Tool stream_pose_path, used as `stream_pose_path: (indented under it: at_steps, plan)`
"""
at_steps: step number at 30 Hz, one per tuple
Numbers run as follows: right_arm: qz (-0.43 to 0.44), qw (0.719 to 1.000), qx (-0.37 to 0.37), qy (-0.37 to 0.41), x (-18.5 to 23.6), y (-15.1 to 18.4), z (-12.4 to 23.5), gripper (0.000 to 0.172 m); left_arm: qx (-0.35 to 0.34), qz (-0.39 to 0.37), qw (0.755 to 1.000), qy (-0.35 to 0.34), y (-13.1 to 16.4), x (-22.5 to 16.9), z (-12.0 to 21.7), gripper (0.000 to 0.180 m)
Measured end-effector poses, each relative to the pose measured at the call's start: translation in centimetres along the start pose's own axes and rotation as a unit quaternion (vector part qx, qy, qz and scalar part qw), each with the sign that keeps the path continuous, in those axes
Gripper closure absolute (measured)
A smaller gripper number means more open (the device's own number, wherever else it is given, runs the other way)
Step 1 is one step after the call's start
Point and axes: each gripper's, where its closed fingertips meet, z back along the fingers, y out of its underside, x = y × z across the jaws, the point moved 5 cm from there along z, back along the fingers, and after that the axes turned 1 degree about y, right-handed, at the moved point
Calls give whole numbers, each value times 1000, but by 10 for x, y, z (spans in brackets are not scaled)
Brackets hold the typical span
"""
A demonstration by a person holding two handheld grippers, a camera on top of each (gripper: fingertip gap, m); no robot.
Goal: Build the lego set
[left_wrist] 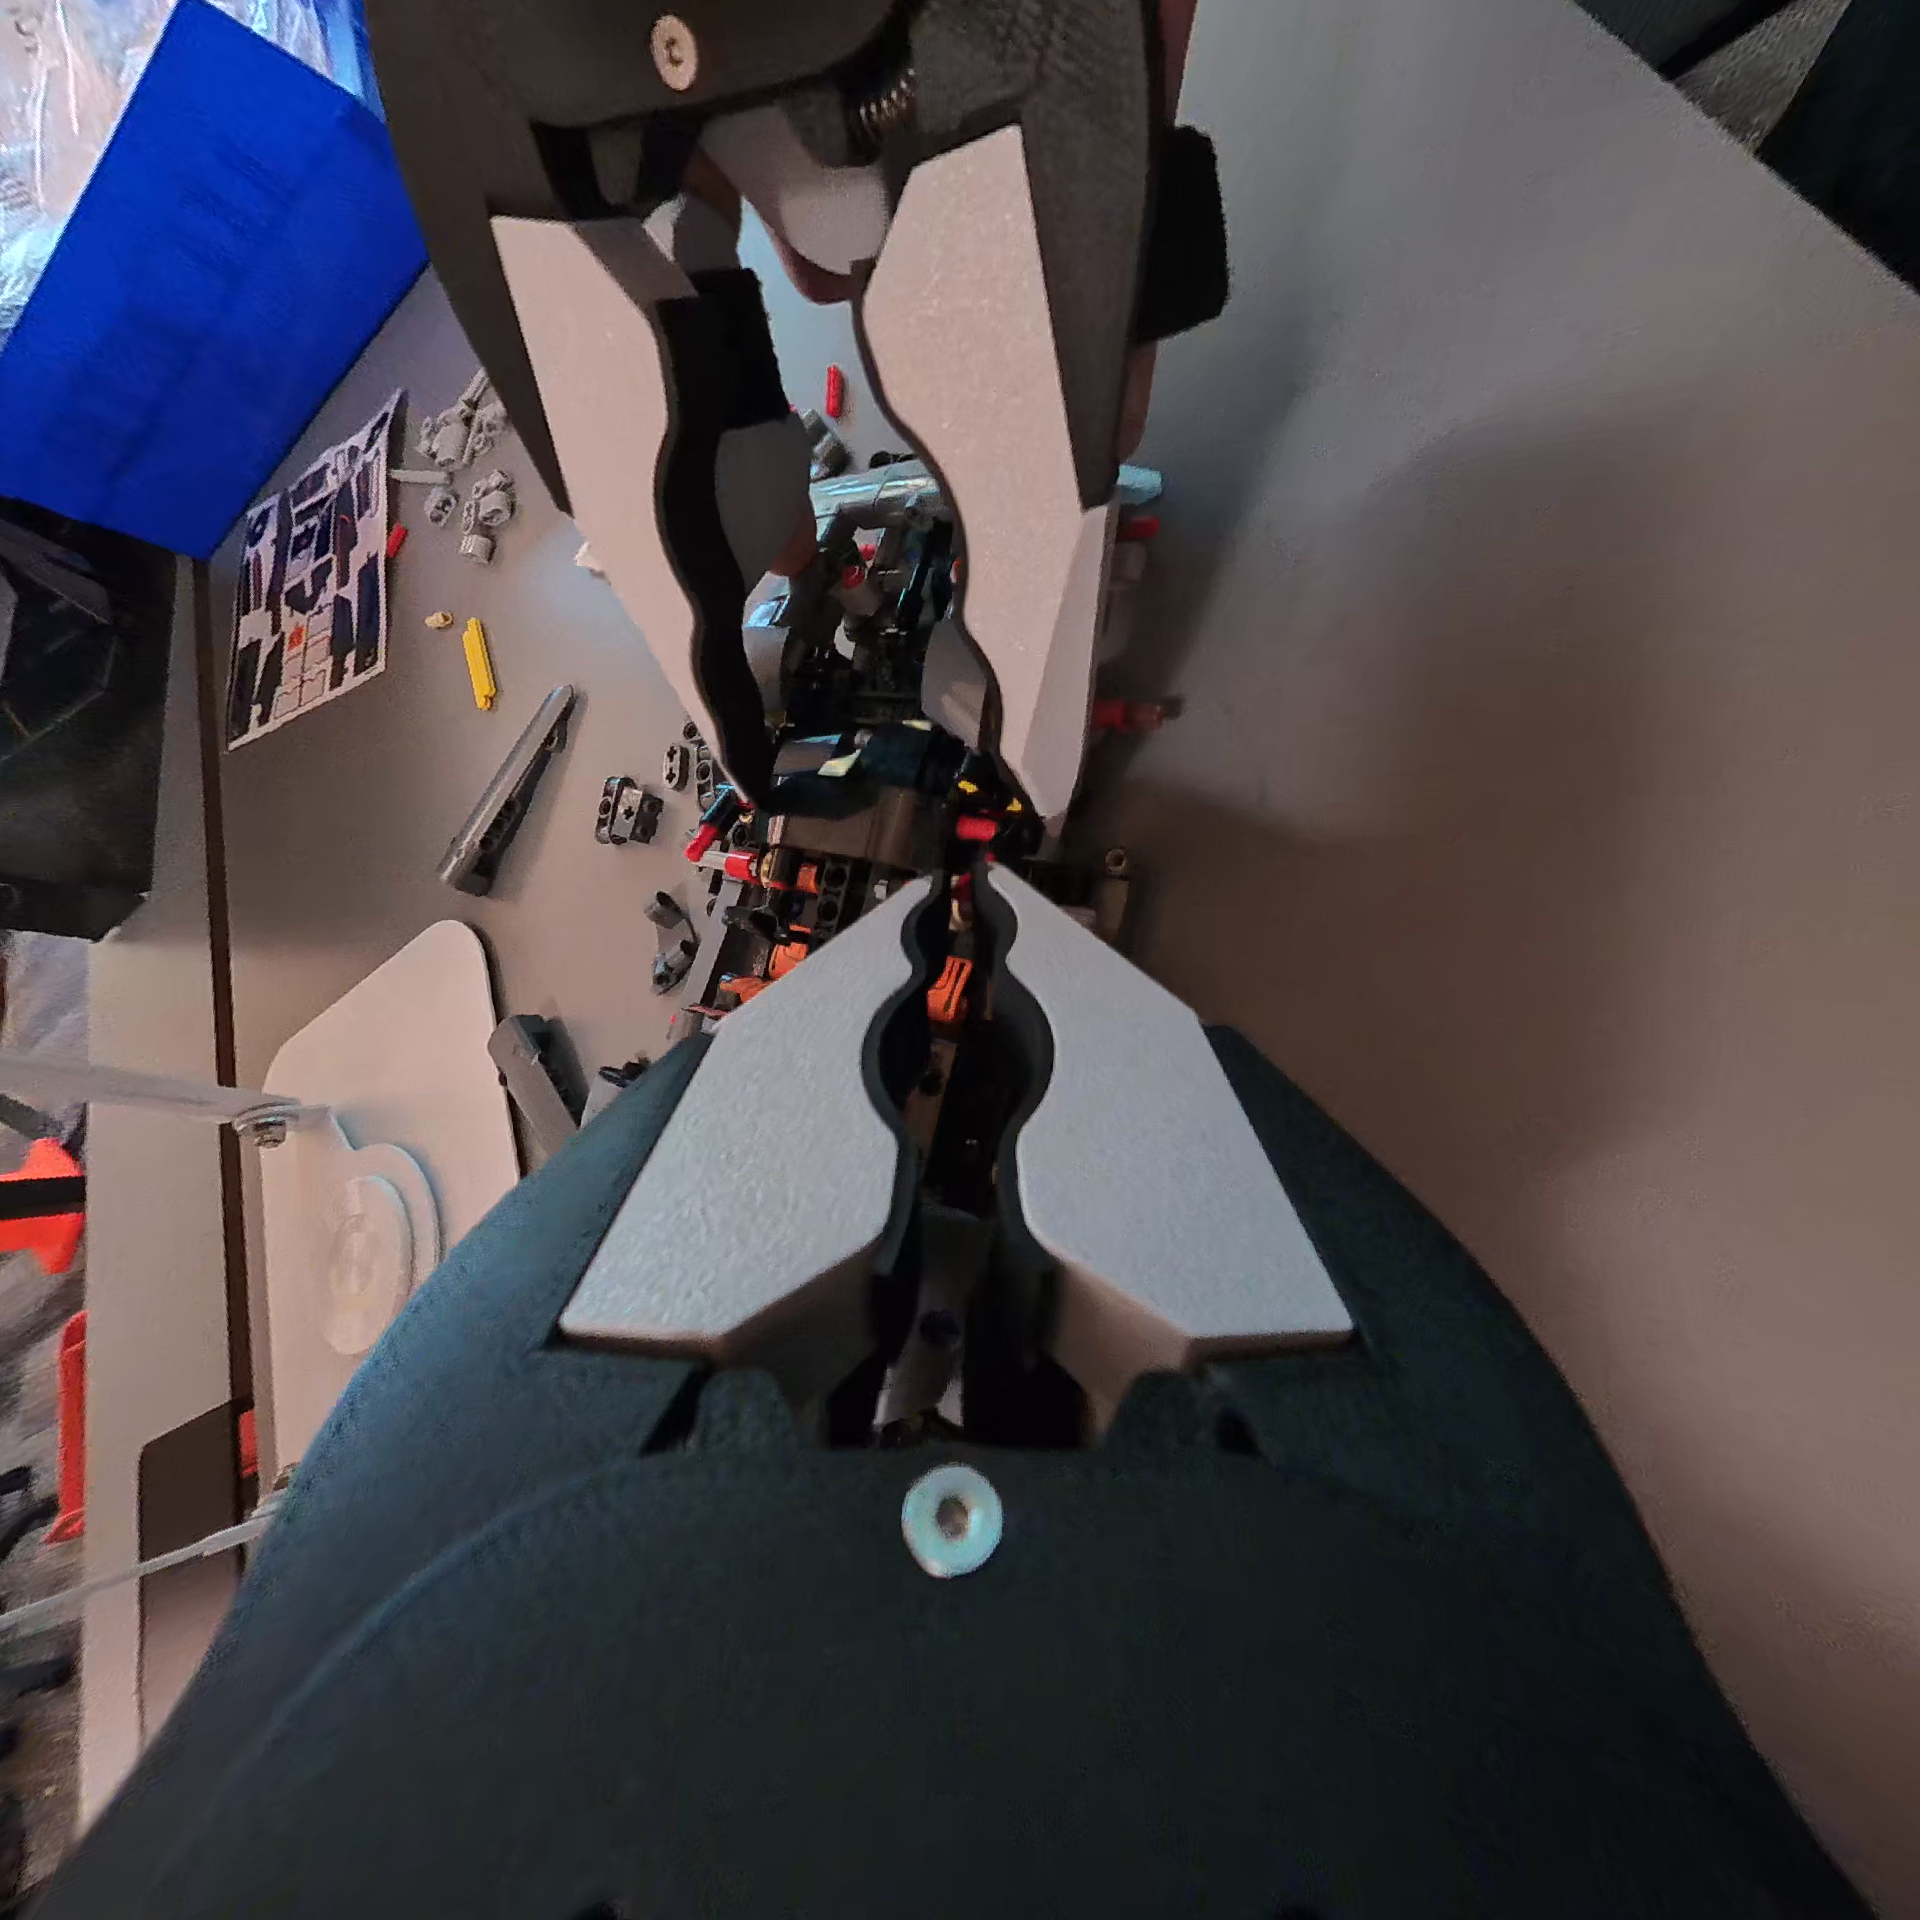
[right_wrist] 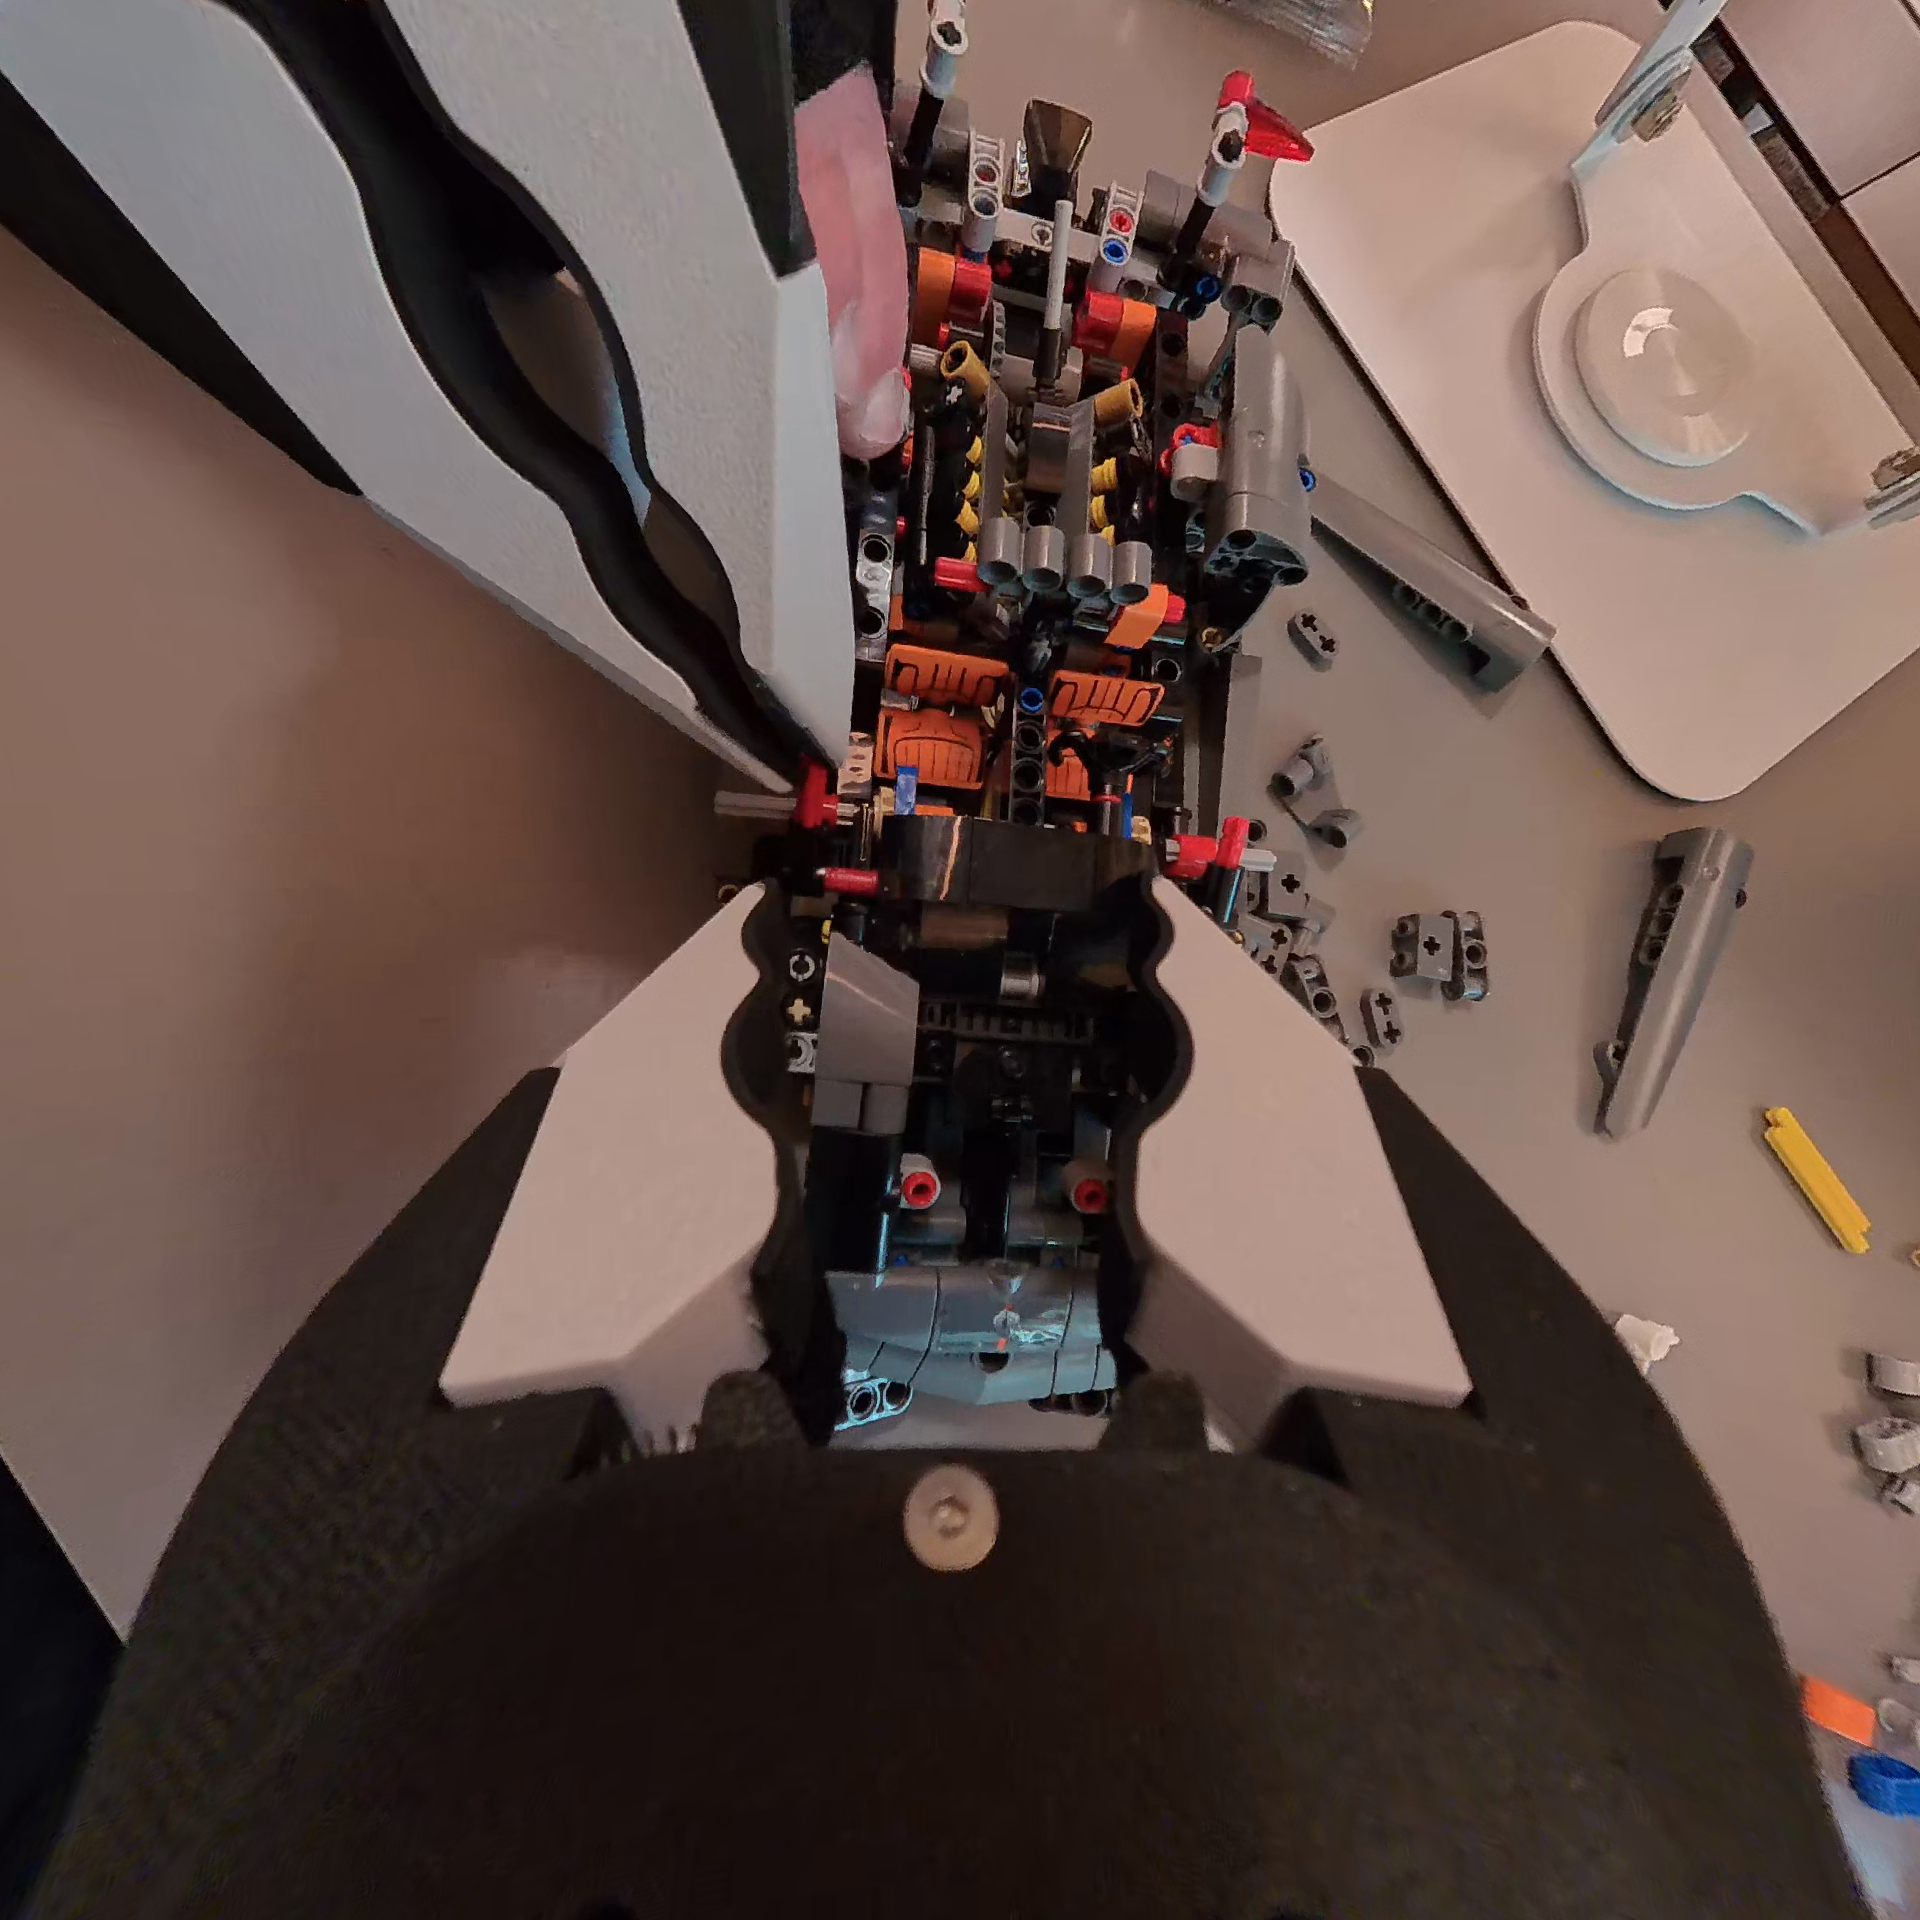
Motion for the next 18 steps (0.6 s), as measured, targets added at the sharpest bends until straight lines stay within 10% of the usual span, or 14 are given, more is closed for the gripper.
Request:
stream_pose_path:
  at_steps: [18]
  plan:
    - [4,1000,-17,13,-4,-3,6,121,22,-10,1000,-19,8,1,-4,179]
